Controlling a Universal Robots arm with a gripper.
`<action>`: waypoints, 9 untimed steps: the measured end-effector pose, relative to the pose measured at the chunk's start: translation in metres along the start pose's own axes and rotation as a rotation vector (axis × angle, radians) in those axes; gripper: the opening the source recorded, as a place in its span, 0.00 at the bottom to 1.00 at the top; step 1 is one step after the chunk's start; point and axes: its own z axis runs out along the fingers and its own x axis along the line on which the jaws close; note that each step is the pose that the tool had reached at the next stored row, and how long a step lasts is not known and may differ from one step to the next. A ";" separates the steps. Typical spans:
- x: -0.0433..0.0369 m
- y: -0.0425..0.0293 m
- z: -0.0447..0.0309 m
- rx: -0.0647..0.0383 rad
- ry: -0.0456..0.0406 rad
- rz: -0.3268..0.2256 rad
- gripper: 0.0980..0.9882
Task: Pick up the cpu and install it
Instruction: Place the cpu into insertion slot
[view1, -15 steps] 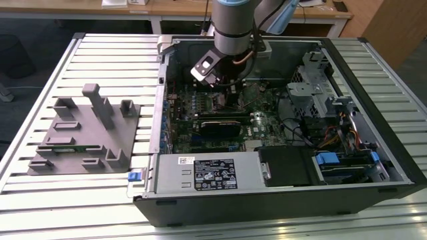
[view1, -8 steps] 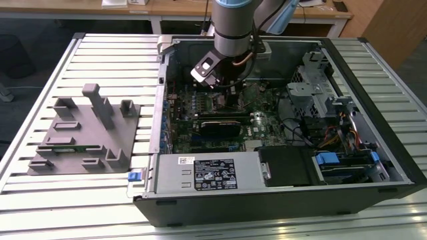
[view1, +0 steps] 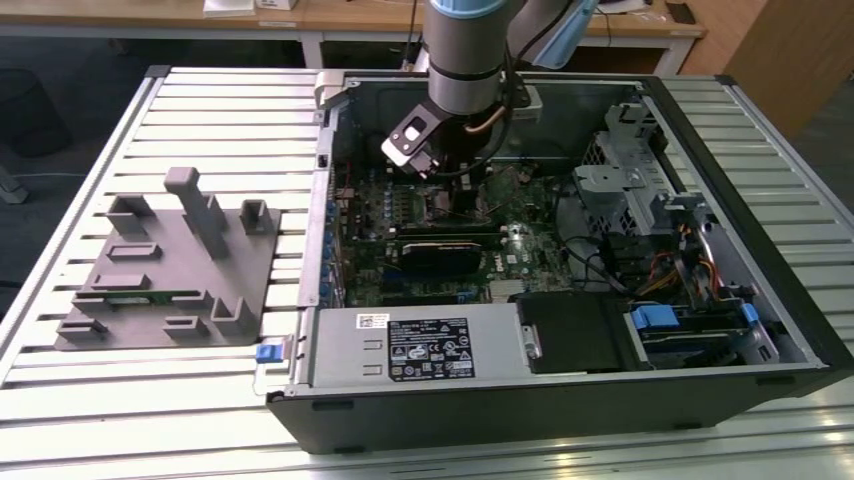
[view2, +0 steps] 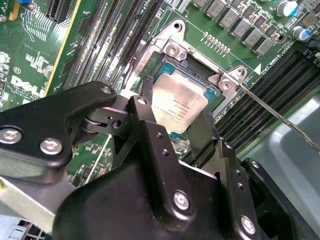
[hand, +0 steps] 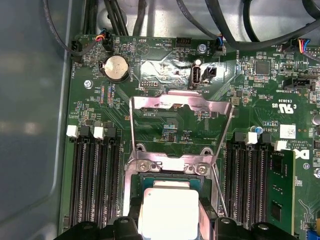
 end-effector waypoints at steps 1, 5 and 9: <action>0.0000 0.0000 0.0000 0.000 0.0001 0.000 0.48; 0.0000 0.0000 0.0001 0.000 0.0003 0.000 0.50; 0.0000 0.0000 0.0001 0.000 0.0002 0.000 0.57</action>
